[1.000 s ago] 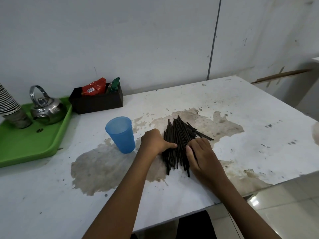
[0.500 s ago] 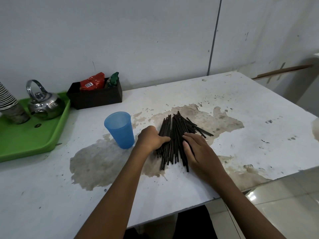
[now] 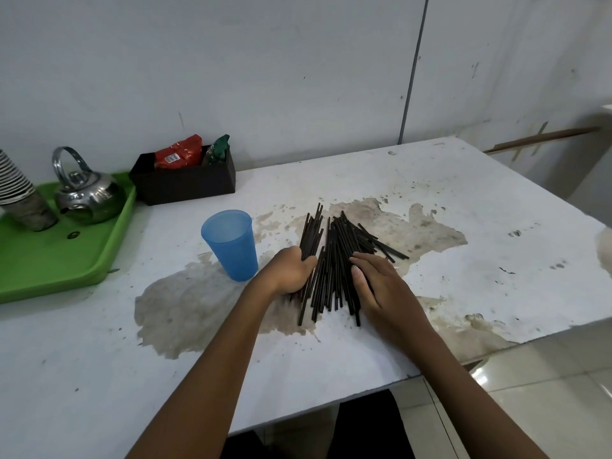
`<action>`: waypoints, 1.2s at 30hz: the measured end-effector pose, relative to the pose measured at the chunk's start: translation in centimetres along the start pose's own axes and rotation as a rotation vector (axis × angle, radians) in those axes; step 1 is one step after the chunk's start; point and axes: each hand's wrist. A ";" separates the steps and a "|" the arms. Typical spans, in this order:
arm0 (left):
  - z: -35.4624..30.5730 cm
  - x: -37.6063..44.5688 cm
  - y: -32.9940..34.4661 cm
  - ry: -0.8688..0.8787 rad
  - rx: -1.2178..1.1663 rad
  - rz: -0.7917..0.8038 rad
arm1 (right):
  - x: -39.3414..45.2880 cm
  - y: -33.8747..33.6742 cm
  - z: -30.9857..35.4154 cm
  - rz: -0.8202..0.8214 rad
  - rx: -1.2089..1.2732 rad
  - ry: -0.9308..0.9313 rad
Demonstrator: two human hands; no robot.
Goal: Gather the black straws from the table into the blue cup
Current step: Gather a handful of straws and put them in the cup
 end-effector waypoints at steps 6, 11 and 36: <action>0.7 -2.9 0.0 0.075 -0.256 -0.095 | 0.3 -0.2 0.0 -0.024 0.123 0.013; 2.0 -4.6 0.5 0.160 -0.595 -0.268 | 1.1 -0.1 2.1 -0.037 0.249 -0.006; 4.6 -6.6 1.7 0.190 -1.159 -0.382 | -1.5 6.0 7.0 0.200 0.357 -0.078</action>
Point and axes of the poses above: each hand's wrist, its own x-axis towards the middle knuckle, its own y-axis out of the palm, z = x × y, and after that the axes turned 13 degrees about y, right-handed
